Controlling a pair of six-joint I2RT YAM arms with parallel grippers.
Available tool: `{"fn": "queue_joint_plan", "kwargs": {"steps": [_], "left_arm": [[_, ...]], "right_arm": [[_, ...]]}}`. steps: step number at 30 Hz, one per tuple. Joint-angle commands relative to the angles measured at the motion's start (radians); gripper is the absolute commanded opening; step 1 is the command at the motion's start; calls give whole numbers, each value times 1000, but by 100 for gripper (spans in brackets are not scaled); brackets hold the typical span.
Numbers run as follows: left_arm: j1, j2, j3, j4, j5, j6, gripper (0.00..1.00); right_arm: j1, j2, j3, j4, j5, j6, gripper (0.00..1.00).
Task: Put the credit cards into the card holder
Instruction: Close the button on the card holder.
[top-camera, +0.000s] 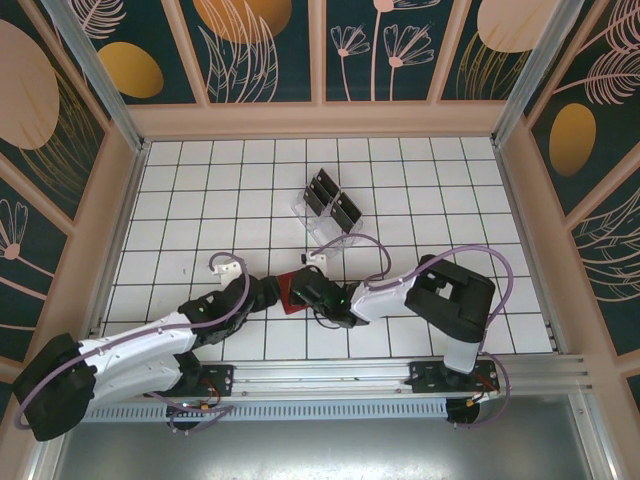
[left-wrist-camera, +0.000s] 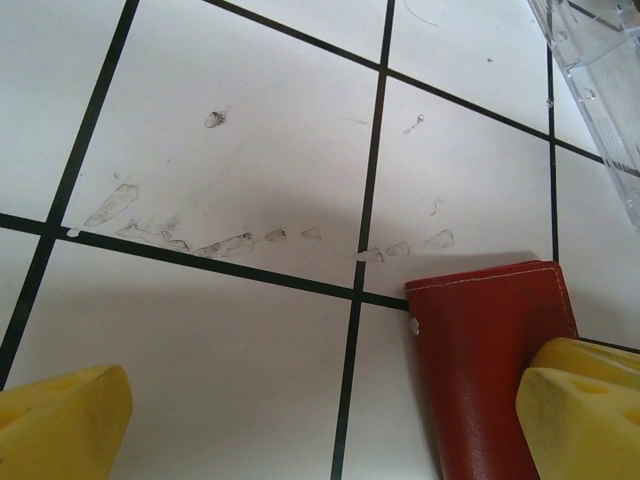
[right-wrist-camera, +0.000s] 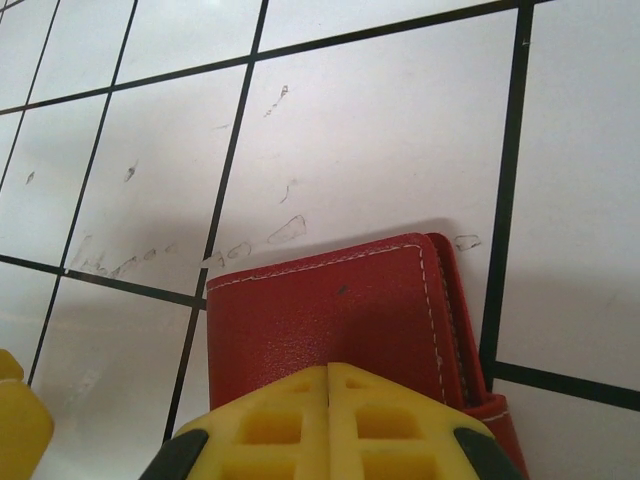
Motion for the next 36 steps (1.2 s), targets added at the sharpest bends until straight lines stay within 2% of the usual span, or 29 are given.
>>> {"fn": "queue_joint_plan", "kwargs": {"steps": [1, 9, 15, 24, 26, 32, 36], "left_arm": [[7, 22, 34, 1, 3, -11, 98], [12, 92, 67, 9, 8, 9, 98], [28, 173, 79, 45, 28, 28, 98], [56, 199, 105, 59, 35, 65, 98], [79, 199, 117, 55, 40, 80, 99], [174, 181, 174, 39, 47, 142, 99], [220, 186, 234, 22, 29, 185, 99]], "right_arm": [[71, 138, -54, -277, -12, 9, 0], [126, 228, -47, -307, 33, 48, 0], [149, 281, -52, -294, 9, 67, 0], [127, 210, -13, -324, 19, 11, 0], [113, 193, 14, -342, 26, -18, 4], [61, 114, 95, -339, 35, -127, 31], [8, 77, 183, -324, 3, -217, 41]]}}
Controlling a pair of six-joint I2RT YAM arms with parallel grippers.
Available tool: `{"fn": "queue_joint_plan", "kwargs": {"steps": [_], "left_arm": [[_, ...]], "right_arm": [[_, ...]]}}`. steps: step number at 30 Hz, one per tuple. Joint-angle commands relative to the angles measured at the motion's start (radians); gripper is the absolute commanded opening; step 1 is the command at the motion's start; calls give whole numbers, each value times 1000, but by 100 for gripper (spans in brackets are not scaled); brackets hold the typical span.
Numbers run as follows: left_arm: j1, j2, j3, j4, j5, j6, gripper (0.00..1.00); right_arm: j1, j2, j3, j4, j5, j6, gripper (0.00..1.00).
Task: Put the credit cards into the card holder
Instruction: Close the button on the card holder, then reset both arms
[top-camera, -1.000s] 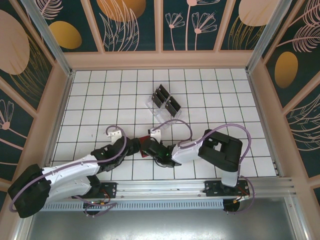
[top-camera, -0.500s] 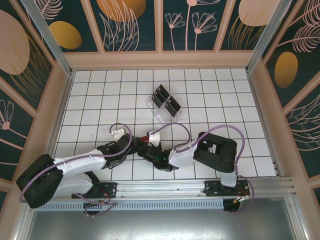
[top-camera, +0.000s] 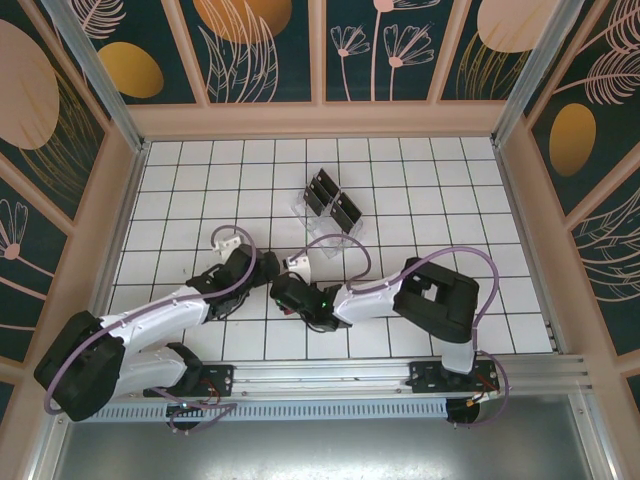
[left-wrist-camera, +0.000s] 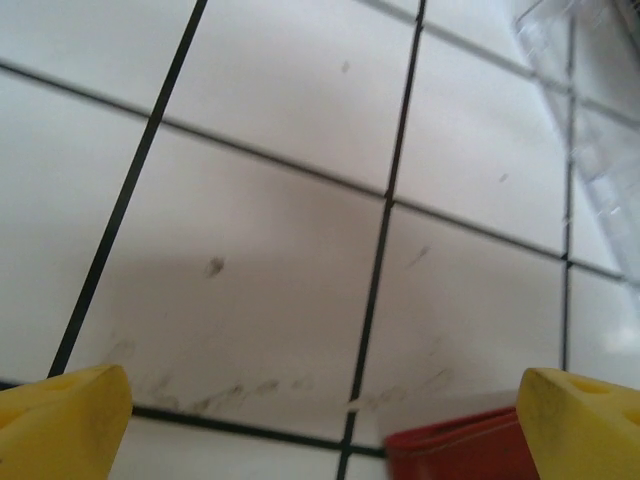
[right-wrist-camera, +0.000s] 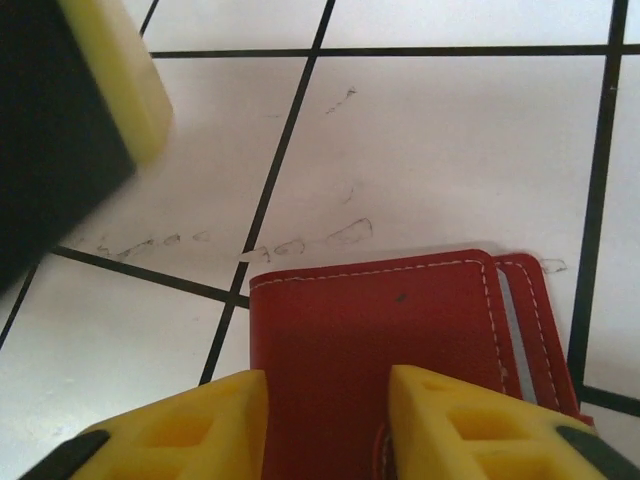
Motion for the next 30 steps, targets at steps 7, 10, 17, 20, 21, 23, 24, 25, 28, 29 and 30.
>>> {"fn": "queue_joint_plan", "kwargs": {"steps": [7, 10, 17, 20, 21, 23, 24, 25, 28, 29, 30], "left_arm": [[168, -35, 152, -49, -30, 146, 99], [236, -32, 215, -67, -32, 202, 98], [328, 27, 360, -55, -102, 342, 99], [373, 45, 406, -30, -110, 394, 99], [390, 51, 418, -18, -112, 408, 99], [424, 63, 434, 8, -112, 438, 99], [436, 65, 431, 34, -119, 458, 99], [446, 62, 416, 72, -133, 484, 99], [458, 45, 343, 220, -183, 588, 98], [463, 38, 318, 264, -196, 621, 99], [469, 34, 294, 304, -208, 648, 99]], "right_arm": [[-107, -140, 93, -213, -80, -158, 54], [-142, -264, 79, -229, -62, -177, 62], [-287, -563, 25, -286, -10, -240, 72], [-401, -675, -1, -314, -21, -265, 78], [-447, -708, -12, -323, -21, -270, 85], [-542, -755, -30, -338, -35, -282, 90], [-590, -771, -36, -345, -42, -285, 95], [-643, -786, -49, -348, -42, -284, 99], [-798, -799, -82, -352, -57, -298, 99], [-849, -798, -95, -346, -61, -305, 99], [-895, -796, -114, -330, -62, -316, 99]]}}
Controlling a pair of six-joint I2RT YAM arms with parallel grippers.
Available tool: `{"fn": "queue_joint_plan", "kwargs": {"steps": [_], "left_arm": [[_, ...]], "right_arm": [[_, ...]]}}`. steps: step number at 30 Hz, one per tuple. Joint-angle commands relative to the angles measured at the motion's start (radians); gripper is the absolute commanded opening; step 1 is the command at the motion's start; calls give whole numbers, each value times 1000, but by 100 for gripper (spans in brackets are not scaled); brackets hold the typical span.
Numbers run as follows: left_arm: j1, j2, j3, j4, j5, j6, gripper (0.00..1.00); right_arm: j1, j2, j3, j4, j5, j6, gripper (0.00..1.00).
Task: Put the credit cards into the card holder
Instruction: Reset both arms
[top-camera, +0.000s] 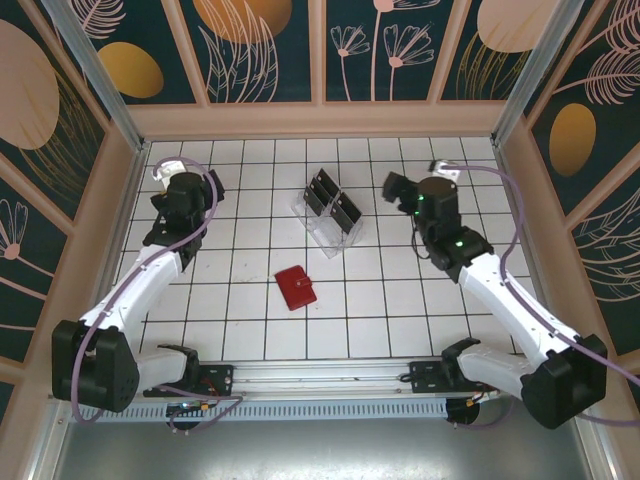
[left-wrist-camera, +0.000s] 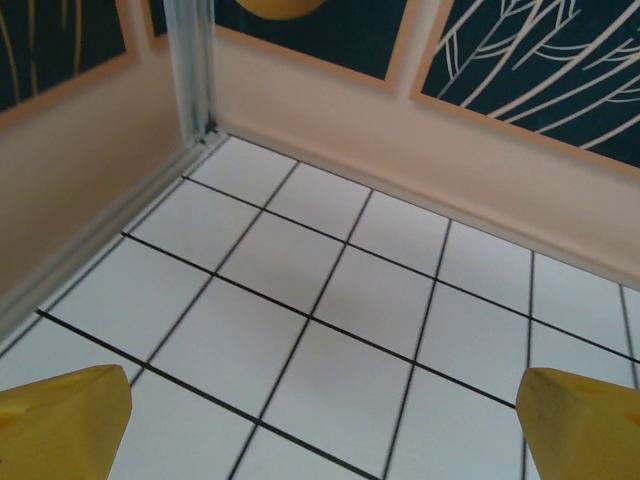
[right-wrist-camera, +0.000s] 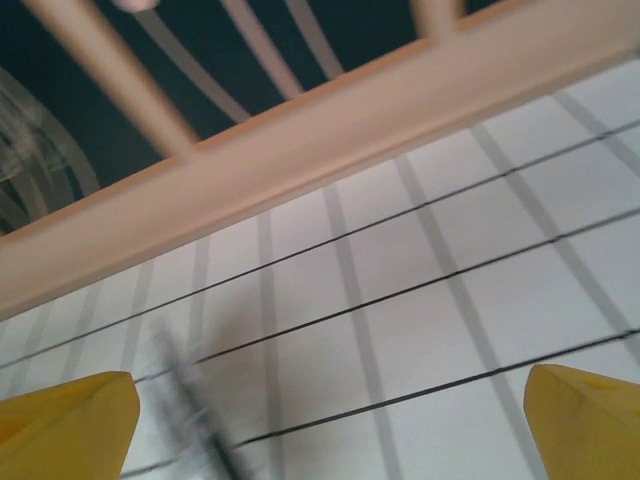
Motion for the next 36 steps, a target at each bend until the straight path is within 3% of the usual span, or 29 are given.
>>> {"fn": "queue_joint_plan", "kwargs": {"steps": [1, 8, 19, 27, 28, 33, 36], "left_arm": [[22, -21, -77, 188, -64, 156, 98], [70, -13, -275, 441, -25, 278, 99], [83, 153, -517, 889, 43, 311, 98], [98, 191, -509, 948, 203, 368, 98], [98, 185, -522, 967, 214, 375, 99], [99, 160, -631, 1148, 169, 373, 98], [99, 226, -649, 1255, 170, 381, 99]], "right_arm": [[-123, -2, -65, -5, 9, -42, 99], [-325, 42, -249, 221, 69, -60, 99], [-378, 197, -401, 584, 81, -255, 99], [-395, 286, -637, 1174, -62, -399, 99], [-396, 284, -640, 1186, -89, -406, 99], [-403, 417, -761, 1565, -176, -445, 99], [-391, 492, -805, 1734, -188, -473, 99]]}}
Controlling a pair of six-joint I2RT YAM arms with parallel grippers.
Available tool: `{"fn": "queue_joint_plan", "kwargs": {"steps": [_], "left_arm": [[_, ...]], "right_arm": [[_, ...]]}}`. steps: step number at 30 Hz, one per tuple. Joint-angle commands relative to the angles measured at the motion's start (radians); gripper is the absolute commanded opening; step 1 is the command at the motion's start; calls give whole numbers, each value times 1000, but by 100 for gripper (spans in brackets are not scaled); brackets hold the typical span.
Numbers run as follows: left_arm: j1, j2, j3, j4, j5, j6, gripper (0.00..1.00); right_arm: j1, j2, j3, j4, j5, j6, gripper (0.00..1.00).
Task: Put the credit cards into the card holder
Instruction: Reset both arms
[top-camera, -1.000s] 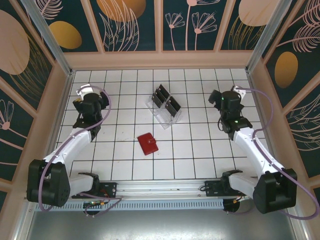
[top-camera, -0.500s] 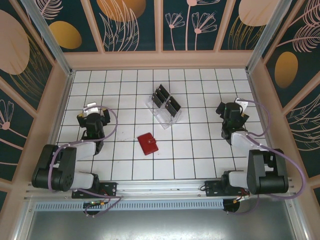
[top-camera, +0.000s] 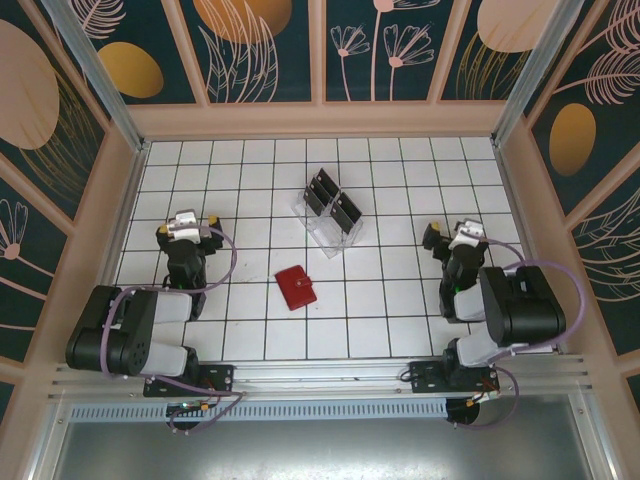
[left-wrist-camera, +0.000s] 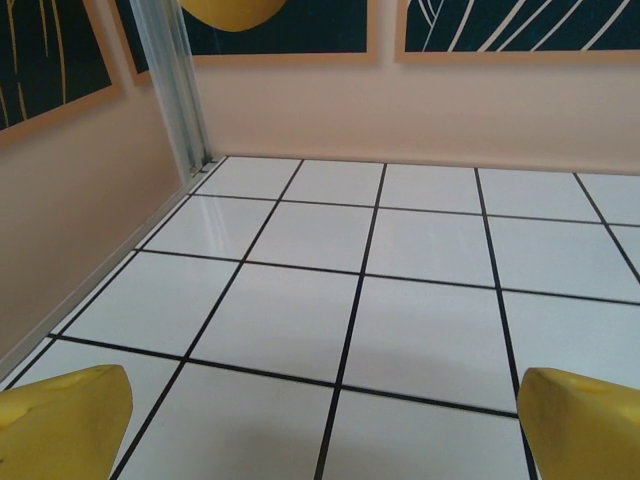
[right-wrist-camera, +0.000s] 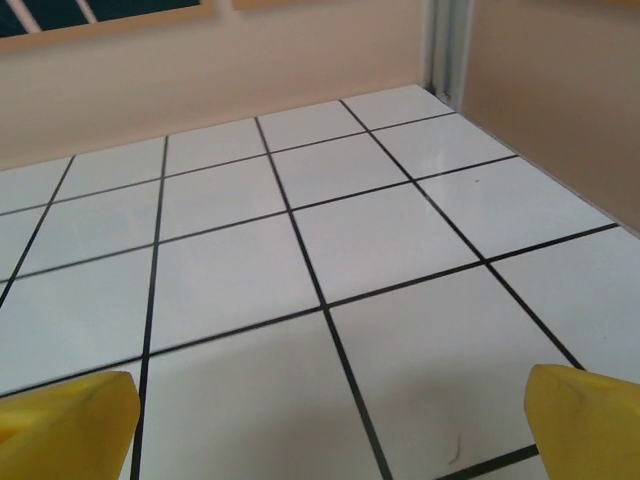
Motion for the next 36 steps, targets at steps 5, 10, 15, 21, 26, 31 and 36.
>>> {"fn": "queue_joint_plan", "kwargs": {"steps": [5, 10, 15, 21, 26, 31, 36], "left_arm": [[63, 112, -1, 200, 75, -30, 99], [103, 106, 41, 112, 168, -51, 99], [106, 107, 39, 121, 169, -51, 98], [107, 106, 37, 125, 169, -50, 99], [107, 109, 38, 124, 169, -50, 98], [106, 109, 40, 121, 169, -50, 98], [107, 108, 39, 123, 169, -50, 98]], "right_arm": [[-13, 19, -9, 222, -163, -68, 99], [-104, 12, 94, 10, -271, 13, 99], [-66, 17, 93, 22, -175, -6, 99], [-36, 18, 59, 89, -15, 12, 99], [-34, 18, 77, 56, -52, -4, 99], [-40, 19, 89, 36, -91, -7, 99], [-57, 18, 86, 35, -130, 0, 99]]}}
